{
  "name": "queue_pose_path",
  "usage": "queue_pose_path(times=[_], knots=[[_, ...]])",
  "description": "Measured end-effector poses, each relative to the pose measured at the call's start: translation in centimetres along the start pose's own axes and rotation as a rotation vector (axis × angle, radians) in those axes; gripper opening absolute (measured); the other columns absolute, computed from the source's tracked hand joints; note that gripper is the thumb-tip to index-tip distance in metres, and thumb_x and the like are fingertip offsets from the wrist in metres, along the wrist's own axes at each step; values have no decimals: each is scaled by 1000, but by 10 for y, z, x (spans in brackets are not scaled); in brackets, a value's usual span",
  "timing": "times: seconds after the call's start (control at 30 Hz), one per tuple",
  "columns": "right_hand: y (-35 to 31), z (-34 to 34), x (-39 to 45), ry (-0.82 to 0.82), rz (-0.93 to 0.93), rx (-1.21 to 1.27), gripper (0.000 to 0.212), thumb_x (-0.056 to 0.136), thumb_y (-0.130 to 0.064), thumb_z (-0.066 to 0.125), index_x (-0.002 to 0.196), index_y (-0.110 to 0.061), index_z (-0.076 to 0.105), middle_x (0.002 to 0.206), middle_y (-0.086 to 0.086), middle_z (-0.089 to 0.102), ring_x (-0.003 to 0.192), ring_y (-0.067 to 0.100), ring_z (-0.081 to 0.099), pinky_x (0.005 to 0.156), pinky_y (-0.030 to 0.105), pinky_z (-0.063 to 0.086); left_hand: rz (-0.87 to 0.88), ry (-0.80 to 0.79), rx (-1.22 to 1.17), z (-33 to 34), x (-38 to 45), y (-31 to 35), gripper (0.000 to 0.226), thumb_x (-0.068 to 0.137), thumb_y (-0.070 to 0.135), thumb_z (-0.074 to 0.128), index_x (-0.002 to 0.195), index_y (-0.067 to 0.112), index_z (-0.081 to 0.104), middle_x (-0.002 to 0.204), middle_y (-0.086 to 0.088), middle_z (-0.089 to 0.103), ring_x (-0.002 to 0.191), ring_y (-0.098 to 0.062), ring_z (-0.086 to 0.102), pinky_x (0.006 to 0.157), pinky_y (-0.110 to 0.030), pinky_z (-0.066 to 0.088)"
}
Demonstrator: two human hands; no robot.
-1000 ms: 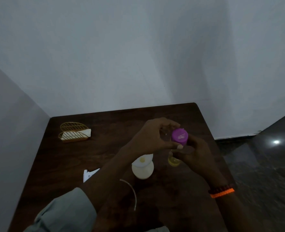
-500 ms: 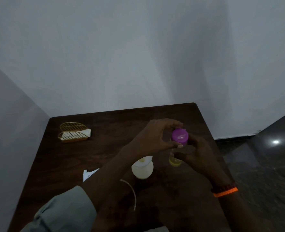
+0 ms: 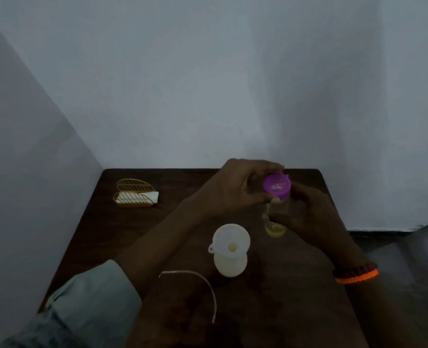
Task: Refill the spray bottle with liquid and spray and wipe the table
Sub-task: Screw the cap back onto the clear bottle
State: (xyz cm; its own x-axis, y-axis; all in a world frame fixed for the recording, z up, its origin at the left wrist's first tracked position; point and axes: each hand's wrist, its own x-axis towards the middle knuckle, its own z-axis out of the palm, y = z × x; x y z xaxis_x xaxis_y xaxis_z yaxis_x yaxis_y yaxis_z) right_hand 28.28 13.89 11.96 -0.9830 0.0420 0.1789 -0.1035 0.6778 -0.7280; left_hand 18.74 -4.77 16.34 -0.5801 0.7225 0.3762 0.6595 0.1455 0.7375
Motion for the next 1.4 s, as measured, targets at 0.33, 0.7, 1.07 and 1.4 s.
queue_pose_path(times=[0.33,0.7,1.07,1.4], knots=[[-62,52,135,-100,-185,31,66,71,-39,85,126,-13,61,114,0,71,100,10,67,85,18,54,-183,171,123,-122,-2,-37,66,78,21,83,137,10,56,131,-2,65,117,-7,63,96,-28,56],[-52,185,262,-160,3,144,76,57,-32,94,121,-11,60,109,5,70,96,19,68,85,41,59,-399,228,413,-175,-1,-168,63,72,31,87,126,9,65,122,-9,68,102,-16,67,81,-15,54],[-6,265,298,-160,65,171,71,58,-36,93,114,-9,61,104,5,71,92,18,68,81,35,59,-497,176,391,-169,-8,-275,60,76,25,84,128,5,62,124,-15,65,111,-23,63,89,-20,48],[10,272,302,-167,93,174,72,54,-35,95,113,-8,63,106,6,71,94,18,68,85,37,59,-524,215,336,-161,-3,-295,67,73,24,85,131,4,60,131,-14,62,116,-24,63,97,-35,54]])
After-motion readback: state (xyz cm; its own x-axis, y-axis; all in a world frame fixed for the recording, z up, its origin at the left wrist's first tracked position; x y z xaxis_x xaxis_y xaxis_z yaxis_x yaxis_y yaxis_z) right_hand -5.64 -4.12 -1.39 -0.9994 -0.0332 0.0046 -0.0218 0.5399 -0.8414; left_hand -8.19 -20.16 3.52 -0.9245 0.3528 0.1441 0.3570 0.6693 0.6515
